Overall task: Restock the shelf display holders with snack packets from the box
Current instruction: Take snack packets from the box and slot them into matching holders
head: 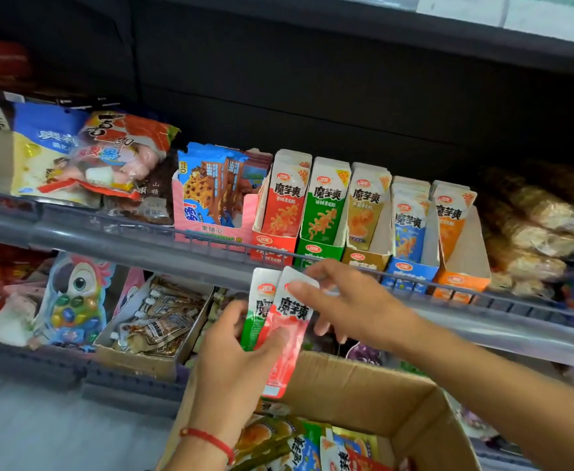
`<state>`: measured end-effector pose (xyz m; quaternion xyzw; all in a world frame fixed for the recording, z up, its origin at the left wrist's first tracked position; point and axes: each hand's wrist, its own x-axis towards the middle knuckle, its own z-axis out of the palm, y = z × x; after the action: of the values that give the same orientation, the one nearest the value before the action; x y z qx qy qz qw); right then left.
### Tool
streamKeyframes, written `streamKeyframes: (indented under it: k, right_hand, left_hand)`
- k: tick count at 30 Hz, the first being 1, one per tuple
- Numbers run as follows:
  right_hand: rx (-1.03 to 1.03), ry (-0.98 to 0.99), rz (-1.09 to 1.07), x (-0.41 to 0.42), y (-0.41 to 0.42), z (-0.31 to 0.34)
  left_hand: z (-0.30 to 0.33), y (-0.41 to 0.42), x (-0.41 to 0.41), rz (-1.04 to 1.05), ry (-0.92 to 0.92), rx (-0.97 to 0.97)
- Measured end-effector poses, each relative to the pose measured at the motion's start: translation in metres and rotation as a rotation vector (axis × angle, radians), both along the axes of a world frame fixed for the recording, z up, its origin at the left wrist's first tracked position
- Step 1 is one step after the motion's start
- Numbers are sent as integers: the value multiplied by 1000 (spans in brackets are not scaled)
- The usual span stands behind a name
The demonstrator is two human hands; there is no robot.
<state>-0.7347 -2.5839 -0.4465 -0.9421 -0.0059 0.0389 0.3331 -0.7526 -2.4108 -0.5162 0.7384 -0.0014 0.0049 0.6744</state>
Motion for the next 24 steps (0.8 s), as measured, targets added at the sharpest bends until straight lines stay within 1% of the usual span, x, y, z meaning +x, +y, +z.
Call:
streamKeyframes:
  k: [1, 2, 3, 4, 6, 8, 9, 11, 15, 17, 20, 22, 24]
  right_hand:
    - [181, 102, -34, -1, 5, -5]
    - [341, 156, -63, -2, 10, -9]
    - [458, 166, -91, -1, 13, -13]
    - [537, 154, -118, 1, 14, -16]
    - [669, 166, -153, 3, 17, -17]
    - [752, 184, -181, 4, 17, -15]
    - [723, 162, -204, 4, 16, -13]
    - [586, 72, -213, 5, 11, -6]
    - [434, -9, -122, 9, 3, 24]
    - [310, -68, -65, 12, 0, 44]
    - [120, -247, -23, 22, -3, 81]
    - [7, -422, -37, 34, -6, 106]
    - [-5, -541, -53, 52, -8, 125]
  left_hand:
    - [-3, -1, -1, 25, -84, 104]
    - [-5, -3, -3, 48, -155, 199]
    - [-8, -4, -4, 67, -211, 276]
    - [-10, -4, -4, 80, -251, 329]
    - [-11, -4, -3, 86, -289, 373]
    - [-11, -2, -3, 74, -288, 346]
    - [-10, -1, -2, 73, -276, 300]
    - [-7, 2, -1, 73, -243, 194]
    - [-3, 9, 6, 91, -184, -9]
    - [0, 12, 7, 131, -91, -148]
    - [3, 20, 12, 201, 53, -356]
    - [3, 27, 16, 227, 107, -408]
    - [2, 31, 18, 227, 126, -422]
